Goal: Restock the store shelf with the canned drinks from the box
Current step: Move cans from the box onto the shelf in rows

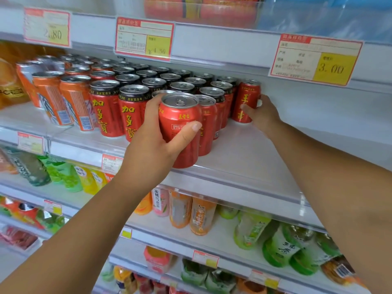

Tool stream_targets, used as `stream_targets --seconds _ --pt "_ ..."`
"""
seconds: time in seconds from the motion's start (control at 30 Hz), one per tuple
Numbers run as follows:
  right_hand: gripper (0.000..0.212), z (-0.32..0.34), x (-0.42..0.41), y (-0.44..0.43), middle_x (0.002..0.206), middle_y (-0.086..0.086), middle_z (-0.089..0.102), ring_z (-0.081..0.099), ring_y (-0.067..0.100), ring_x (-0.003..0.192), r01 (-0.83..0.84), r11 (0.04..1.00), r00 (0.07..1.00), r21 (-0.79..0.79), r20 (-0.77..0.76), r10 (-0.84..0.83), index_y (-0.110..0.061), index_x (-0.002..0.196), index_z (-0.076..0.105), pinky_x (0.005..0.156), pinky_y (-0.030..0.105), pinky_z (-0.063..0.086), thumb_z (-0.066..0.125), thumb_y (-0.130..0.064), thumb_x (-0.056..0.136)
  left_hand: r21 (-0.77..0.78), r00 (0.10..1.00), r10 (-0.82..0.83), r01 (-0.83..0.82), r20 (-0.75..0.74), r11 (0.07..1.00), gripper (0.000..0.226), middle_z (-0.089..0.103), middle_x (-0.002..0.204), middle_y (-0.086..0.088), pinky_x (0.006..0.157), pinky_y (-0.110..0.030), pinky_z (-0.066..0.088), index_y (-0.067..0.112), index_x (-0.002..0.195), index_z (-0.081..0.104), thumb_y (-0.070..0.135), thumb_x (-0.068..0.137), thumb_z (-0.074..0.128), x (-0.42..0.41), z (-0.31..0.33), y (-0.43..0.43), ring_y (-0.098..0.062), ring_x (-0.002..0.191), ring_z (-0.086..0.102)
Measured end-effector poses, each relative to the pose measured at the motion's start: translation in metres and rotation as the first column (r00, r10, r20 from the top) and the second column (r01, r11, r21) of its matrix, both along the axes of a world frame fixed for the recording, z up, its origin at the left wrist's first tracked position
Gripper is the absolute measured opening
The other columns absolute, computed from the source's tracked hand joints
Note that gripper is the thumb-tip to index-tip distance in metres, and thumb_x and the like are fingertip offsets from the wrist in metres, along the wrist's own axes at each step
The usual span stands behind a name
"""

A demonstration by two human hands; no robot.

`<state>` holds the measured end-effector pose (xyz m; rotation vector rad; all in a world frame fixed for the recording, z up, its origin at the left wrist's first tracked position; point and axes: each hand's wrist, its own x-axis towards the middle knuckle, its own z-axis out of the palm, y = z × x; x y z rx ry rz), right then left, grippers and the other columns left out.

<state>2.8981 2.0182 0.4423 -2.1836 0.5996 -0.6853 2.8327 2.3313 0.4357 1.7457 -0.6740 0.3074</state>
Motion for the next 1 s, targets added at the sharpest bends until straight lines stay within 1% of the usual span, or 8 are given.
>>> stream_targets --seconds 0.23,0.33,0.43,0.5,0.57,0.8,0.9,1.0 --pt "0.091 0.004 -0.015 0.008 0.151 0.015 0.034 0.042 0.033 0.134 0.103 0.994 0.989 0.042 -0.108 -0.098 -0.014 0.152 0.016 0.106 0.040 0.040 0.071 -0.040 0.084 -0.070 0.997 -0.052 0.047 -0.062 0.996 0.066 0.065 0.114 0.016 0.090 -0.020 0.049 0.027 0.132 0.047 0.045 0.076 0.077 -0.011 0.013 0.004 0.002 0.104 0.063" --pt "0.066 0.021 -0.050 0.038 0.132 0.011 0.052 0.056 0.024 0.112 0.101 0.995 0.995 -0.026 0.016 -0.100 -0.015 0.140 0.038 0.084 0.028 0.047 0.068 -0.034 0.084 -0.109 0.989 -0.080 0.067 -0.120 0.992 0.071 0.068 0.107 0.013 0.078 -0.011 0.049 0.021 0.127 0.051 0.043 0.064 0.077 -0.022 0.021 0.005 0.003 0.094 0.065" --pt "0.035 0.024 -0.109 0.086 0.109 0.000 0.066 0.061 0.010 0.092 -0.232 0.973 0.967 0.015 0.113 0.228 -0.023 0.118 0.054 0.071 0.021 0.042 0.064 -0.020 0.084 -0.121 0.980 -0.121 0.103 -0.157 0.987 0.064 0.070 0.098 0.012 0.073 -0.009 0.048 0.020 0.119 0.055 0.038 0.063 0.080 -0.030 0.023 0.000 0.004 0.086 0.066" --pt "0.053 0.017 -0.151 0.121 0.119 -0.009 0.062 0.059 0.004 0.108 -0.534 0.842 0.845 0.077 0.088 0.527 -0.035 0.125 0.049 0.090 0.023 0.045 0.068 -0.021 0.077 -0.125 0.975 -0.150 0.130 -0.163 0.984 0.061 0.071 0.096 0.012 0.075 -0.013 0.050 0.021 0.117 0.057 0.038 0.063 0.082 -0.034 0.023 -0.007 0.002 0.087 0.067" --pt "0.073 0.012 -0.172 0.142 0.128 -0.017 0.058 0.055 0.000 0.118 -0.628 0.772 0.778 0.095 0.090 0.622 -0.045 0.132 0.040 0.099 0.021 0.043 0.076 -0.029 0.070 -0.132 0.965 -0.197 0.175 -0.175 0.976 0.062 0.072 0.099 0.011 0.081 -0.021 0.054 0.022 0.118 0.057 0.035 0.064 0.086 -0.038 0.024 -0.017 -0.001 0.090 0.068" --pt "0.063 0.012 -0.176 0.131 0.107 -0.018 0.065 0.063 -0.005 0.095 -0.337 0.935 0.931 0.112 0.188 0.313 -0.035 0.113 0.050 0.083 0.017 0.052 0.088 -0.022 0.065 -0.023 0.929 -0.330 0.331 -0.168 0.943 0.075 0.068 0.116 0.011 0.098 -0.032 0.049 0.027 0.130 0.053 0.051 0.066 0.082 -0.031 0.017 -0.039 -0.002 0.109 0.062" --pt "0.065 0.017 -0.167 0.107 0.108 -0.019 0.063 0.060 -0.006 0.096 -0.238 0.966 0.970 0.102 0.084 0.230 -0.034 0.116 0.048 0.086 0.020 0.049 0.087 -0.027 0.065 0.189 0.987 -0.148 0.157 -0.063 0.969 0.067 0.065 0.114 0.015 0.095 -0.018 0.044 0.030 0.126 0.058 0.057 0.067 0.076 -0.019 0.001 -0.019 0.006 0.106 0.058" --pt "0.072 0.013 -0.153 0.087 0.118 -0.013 0.061 0.060 0.004 0.106 -0.243 0.962 0.970 0.128 0.011 0.243 -0.031 0.123 0.045 0.097 0.033 0.049 0.087 -0.025 0.065 0.430 0.977 -0.025 -0.070 0.211 0.900 0.054 0.067 0.111 0.009 0.089 -0.017 0.034 0.027 0.115 0.067 0.061 0.073 0.069 -0.002 -0.023 0.004 -0.007 0.106 0.054"
